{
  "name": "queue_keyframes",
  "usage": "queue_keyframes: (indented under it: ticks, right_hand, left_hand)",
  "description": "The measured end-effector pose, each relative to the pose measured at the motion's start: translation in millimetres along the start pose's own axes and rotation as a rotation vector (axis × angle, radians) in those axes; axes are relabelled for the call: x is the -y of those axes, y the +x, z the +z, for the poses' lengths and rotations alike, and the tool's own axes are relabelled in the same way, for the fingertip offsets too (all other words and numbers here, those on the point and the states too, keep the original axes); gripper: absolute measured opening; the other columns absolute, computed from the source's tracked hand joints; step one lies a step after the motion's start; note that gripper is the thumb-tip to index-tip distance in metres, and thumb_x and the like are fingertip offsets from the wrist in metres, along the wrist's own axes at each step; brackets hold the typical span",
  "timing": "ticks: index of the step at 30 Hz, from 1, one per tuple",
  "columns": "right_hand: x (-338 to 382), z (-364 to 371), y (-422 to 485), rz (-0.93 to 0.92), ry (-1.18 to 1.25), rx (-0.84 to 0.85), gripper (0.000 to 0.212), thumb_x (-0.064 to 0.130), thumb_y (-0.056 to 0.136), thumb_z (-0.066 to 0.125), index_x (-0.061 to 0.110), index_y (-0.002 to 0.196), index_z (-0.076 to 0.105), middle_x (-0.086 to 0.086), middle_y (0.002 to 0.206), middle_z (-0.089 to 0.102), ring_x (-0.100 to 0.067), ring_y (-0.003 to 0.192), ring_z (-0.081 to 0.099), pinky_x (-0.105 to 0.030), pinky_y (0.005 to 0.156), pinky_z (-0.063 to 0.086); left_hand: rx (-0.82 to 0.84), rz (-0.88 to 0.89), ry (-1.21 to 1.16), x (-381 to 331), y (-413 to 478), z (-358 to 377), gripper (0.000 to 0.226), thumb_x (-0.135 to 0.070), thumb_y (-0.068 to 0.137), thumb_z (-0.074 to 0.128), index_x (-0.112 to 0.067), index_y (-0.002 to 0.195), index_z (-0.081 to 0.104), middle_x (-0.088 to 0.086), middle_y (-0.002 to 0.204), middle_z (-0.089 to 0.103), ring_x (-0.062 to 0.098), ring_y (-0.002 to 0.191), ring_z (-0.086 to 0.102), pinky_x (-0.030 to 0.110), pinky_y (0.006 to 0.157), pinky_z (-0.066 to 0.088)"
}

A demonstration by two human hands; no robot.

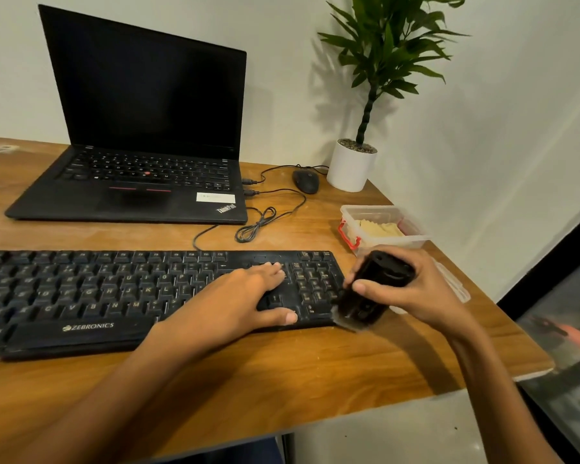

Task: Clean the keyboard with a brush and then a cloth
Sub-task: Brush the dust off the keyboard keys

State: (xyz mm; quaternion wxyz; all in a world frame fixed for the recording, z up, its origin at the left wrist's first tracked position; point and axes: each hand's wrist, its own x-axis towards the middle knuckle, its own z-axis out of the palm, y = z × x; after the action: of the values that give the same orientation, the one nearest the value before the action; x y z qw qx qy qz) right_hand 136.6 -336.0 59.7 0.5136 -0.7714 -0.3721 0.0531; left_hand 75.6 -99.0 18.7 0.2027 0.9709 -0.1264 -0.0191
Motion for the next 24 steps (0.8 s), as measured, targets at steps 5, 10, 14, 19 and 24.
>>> queue_keyframes:
  ticks: [5,10,14,19,24]
  right_hand:
    - [13.8,14.7,10.4,-0.081,-0.031,0.039,0.022,0.016,0.070,0.075,0.005,0.087,0.067,-0.008,0.085,0.071,-0.018,0.084,0.066,-0.025,0.072,0.054]
    - [9.2,28.8,16.8,-0.053,-0.048,0.112,0.023,0.018,0.072,0.074,0.004,0.088,0.067,-0.009,0.085,0.070,-0.021,0.084,0.066,-0.030,0.073,0.055]
    - [2.4,-2.9,-0.4,0.026,-0.127,0.006,0.032,0.033,0.066,0.073,0.009,0.086,0.068,-0.006,0.087,0.070,-0.015,0.084,0.066,-0.023,0.071,0.054]
    - [8.3,-7.6,4.8,-0.043,-0.106,-0.112,0.031,0.035,0.065,0.073,0.011,0.085,0.068,-0.008,0.085,0.069,-0.020,0.085,0.066,-0.035,0.073,0.056]
    - [2.1,25.5,30.9,-0.036,-0.097,0.018,0.031,0.032,0.068,0.072,0.009,0.086,0.066,-0.005,0.084,0.068,-0.015,0.083,0.065,-0.027,0.071,0.054]
  left_hand:
    - [0.000,-0.002,0.008,0.7,0.7,1.3,0.079,-0.061,0.081,0.047,-0.024,0.146,0.019,-0.009,0.154,0.013,0.007,0.140,0.015,0.030,0.113,0.017]
    - [-0.003,0.007,0.000,1.1,-0.1,0.6,0.080,-0.061,0.081,0.048,-0.024,0.146,0.019,-0.008,0.154,0.013,0.007,0.140,0.014,0.029,0.113,0.016]
    - [0.006,0.025,-0.006,1.8,-1.2,-1.4,0.081,-0.061,0.081,0.048,-0.024,0.146,0.016,-0.009,0.154,0.010,0.006,0.141,0.011,0.027,0.113,0.013]
    - [0.050,0.054,0.042,2.3,-2.4,-4.4,0.099,-0.062,0.072,0.062,-0.021,0.147,0.012,-0.009,0.155,0.005,0.004,0.141,0.007,0.022,0.111,0.009]
    - [0.056,0.062,0.049,1.5,-3.2,-4.7,0.099,-0.059,0.072,0.064,-0.021,0.147,0.012,-0.008,0.155,0.004,0.004,0.141,0.007,0.022,0.111,0.010]
